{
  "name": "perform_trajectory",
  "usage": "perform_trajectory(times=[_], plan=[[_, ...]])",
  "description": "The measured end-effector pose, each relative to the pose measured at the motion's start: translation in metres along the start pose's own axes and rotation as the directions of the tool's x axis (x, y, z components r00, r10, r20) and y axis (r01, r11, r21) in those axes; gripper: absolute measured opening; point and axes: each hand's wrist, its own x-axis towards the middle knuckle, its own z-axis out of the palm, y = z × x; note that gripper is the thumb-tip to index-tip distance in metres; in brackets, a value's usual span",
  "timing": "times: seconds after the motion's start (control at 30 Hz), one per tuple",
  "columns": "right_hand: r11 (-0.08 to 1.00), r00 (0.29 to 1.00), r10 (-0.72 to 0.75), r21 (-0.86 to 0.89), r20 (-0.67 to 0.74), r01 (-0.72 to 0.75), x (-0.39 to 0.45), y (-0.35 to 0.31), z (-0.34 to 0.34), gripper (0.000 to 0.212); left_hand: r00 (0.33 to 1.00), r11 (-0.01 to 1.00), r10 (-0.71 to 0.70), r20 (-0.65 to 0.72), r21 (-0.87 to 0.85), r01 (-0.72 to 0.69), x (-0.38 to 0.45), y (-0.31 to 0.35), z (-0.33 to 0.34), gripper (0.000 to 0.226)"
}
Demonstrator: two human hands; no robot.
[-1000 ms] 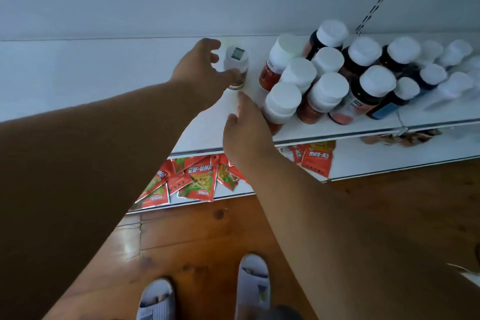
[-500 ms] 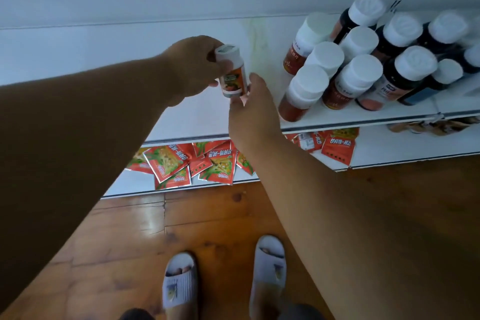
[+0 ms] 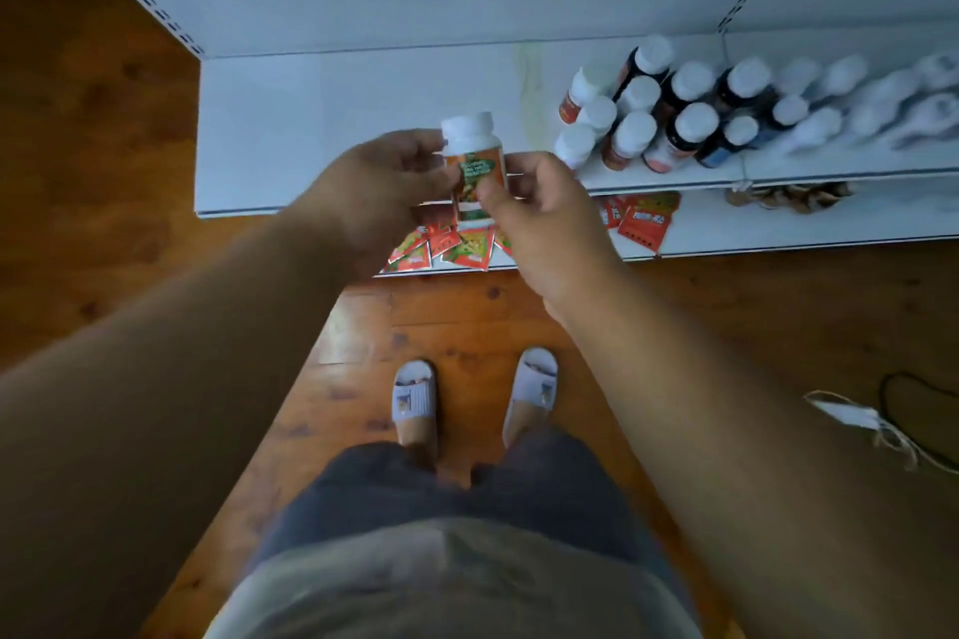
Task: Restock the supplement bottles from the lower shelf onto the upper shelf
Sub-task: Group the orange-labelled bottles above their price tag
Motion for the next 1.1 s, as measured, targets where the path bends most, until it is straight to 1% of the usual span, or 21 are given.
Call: perform_trajectory(times=[0.1,0.2,0.3,0.4,0.53,0.63,0.73,0.8,0.87,1.0,1.1], plan=[[0.999,0.998,-0.037,0.026,0.046,0.036,-0.039,-0.030,-0.028,0.029,1.000,0.998,0.018,0.023,-0.053,-0.017,-0.045,0.026,0.014,0.054],[0.995,0.992,-0.096,0.014,0.080,0.095,-0.063,-0.062,-0.053,0.029,0.992,0.994,0.102,0.075,-0.053,-0.098,-0.075,0.054,0.028,0.048],[0.988,0.984,-0.154,-0.013,0.088,0.155,-0.073,-0.094,-0.079,0.024,0.984,0.983,0.172,0.048,-0.070,-0.168,-0.093,0.080,0.046,0.042],[0.970,0.971,-0.217,-0.088,0.102,0.226,-0.076,-0.129,-0.102,0.025,0.972,0.972,0.232,0.042,-0.052,-0.230,-0.101,0.108,0.059,0.046],[0.945,0.951,-0.290,-0.122,0.112,0.302,-0.066,-0.164,-0.124,0.027,0.958,0.957,0.286,0.026,0.037,-0.287,-0.100,0.145,0.069,0.042],[0.925,0.935,-0.330,-0.155,0.131,0.348,-0.052,-0.183,-0.126,0.031,0.946,0.942,0.324,-0.007,0.098,-0.321,-0.095,0.164,0.069,0.041],[0.916,0.932,-0.329,-0.190,0.148,0.354,-0.029,-0.204,-0.118,0.032,0.938,0.934,0.336,-0.083,0.161,-0.320,-0.082,0.182,0.055,0.042],[0.898,0.929,-0.334,-0.245,0.159,0.365,-0.008,-0.220,-0.112,0.034,0.925,0.921,0.357,-0.131,0.212,-0.326,-0.066,0.195,0.041,0.046],[0.879,0.922,-0.361,-0.279,0.143,0.387,0.014,-0.236,-0.104,0.035,0.904,0.900,0.392,-0.171,0.273,-0.339,-0.045,0.211,0.028,0.048],[0.845,0.920,-0.384,-0.374,0.074,0.382,0.054,-0.256,-0.089,0.042,0.861,0.839,0.451,-0.234,0.441,-0.319,0.000,0.240,0.014,0.039],[0.825,0.909,-0.417,-0.411,0.022,0.388,0.077,-0.259,-0.077,0.041,0.840,0.801,0.481,-0.252,0.515,-0.304,0.028,0.248,0.008,0.037]])
